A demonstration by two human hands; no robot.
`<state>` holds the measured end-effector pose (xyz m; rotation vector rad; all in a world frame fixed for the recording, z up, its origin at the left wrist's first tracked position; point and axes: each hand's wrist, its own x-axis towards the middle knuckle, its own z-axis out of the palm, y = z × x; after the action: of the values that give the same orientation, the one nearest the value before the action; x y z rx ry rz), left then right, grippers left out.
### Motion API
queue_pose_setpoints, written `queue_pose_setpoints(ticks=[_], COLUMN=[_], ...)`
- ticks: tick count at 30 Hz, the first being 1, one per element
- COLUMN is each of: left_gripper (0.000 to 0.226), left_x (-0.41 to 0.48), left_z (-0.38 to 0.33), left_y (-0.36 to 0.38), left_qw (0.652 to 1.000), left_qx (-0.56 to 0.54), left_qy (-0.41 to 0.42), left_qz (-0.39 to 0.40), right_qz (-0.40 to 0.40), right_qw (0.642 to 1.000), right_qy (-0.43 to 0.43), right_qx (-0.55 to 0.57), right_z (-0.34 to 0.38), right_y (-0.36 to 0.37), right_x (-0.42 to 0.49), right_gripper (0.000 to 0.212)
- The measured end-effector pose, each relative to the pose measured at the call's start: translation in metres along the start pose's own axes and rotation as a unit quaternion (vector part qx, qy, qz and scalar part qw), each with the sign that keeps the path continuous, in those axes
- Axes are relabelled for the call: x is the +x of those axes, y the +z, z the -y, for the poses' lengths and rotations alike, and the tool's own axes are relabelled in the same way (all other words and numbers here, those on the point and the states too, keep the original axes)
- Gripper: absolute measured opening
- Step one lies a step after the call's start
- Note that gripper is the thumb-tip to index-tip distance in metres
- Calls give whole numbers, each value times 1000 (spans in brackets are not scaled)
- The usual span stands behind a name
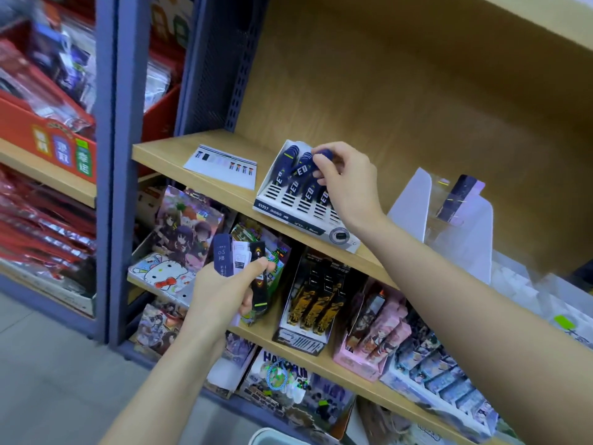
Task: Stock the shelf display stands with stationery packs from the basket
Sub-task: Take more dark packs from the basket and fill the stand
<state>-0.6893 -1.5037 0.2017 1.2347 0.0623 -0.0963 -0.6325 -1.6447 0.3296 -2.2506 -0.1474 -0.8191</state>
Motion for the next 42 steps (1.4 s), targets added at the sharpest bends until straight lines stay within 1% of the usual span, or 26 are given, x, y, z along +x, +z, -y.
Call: queue_pose_setpoints(ticks=[4, 7, 11, 13, 15, 17, 21, 22, 24, 26, 28, 30, 32, 34, 35, 36, 38, 40, 42], left_gripper=[15, 14, 15, 14, 15, 16, 31, 30, 38, 43, 42, 38, 41, 39, 36, 34, 32, 33, 37], left_x=[3, 5, 8, 9, 10, 11, 12, 12, 12, 11, 9, 9, 9, 10, 10, 11, 11, 9, 8], left_z=[-1, -1, -3, -3, -3, -3, -2, -2, -3, -5, -6, -7, -7, -7, -7, -6, -5, -4, -1], left_y=[-5, -9, -14, -16, -17, -19, -22, -22, -23, -23, -24, -25, -27, -29, -29, -29, -27, -23, -17], left_qw=[1000, 1000, 1000, 1000, 1000, 1000, 1000, 1000, 999, 999, 998, 998, 997, 996, 995, 993, 991, 989, 989], left_qx=[-2, -1, -4, -8, -8, -6, -11, -12, -18, -26, -33, -38, -49, -69, -83, -96, -112, -121, -115], left_qy=[0, -5, -6, -8, -8, -5, -15, -17, -25, -29, -33, -34, -34, -34, -34, -34, -36, -40, -31], left_qz=[-4, -11, -16, -15, -11, -5, -15, -21, -29, -33, -30, -33, -42, -50, -53, -56, -65, -72, -87], right_qz=[31, 72, 115, 137, 172, 191, 154, 149, 144, 133, 115, 79, 39, 39, 62, 104, 219, 316, 354], right_qw=[998, 989, 979, 968, 947, 934, 953, 956, 953, 950, 940, 940, 955, 975, 980, 983, 972, 940, 902], right_qy=[-26, -47, -53, -75, -101, -109, -85, -83, -85, -96, -123, -138, -150, -149, -135, -106, 2, 128, 232], right_qx=[-55, -120, -162, -198, -253, -281, -244, -240, -251, -267, -295, -302, -252, -163, -132, -112, -83, -27, 84], right_z=[2, 1, 3, 5, 8, 9, 4, 2, -1, -3, -3, -3, -1, 0, 0, 0, -3, -6, -6], right_y=[17, 19, 14, 12, 12, 14, 20, 21, 24, 26, 28, 29, 29, 29, 29, 27, 27, 28, 29], right_x=[15, 24, 35, 41, 47, 50, 52, 52, 51, 50, 46, 38, 18, -12, -30, -48, -81, -106, -117], right_gripper=[6, 10, 12, 16, 20, 21, 13, 9, 11, 4, 9, 16, 16, 12, 11, 11, 14, 23, 31])
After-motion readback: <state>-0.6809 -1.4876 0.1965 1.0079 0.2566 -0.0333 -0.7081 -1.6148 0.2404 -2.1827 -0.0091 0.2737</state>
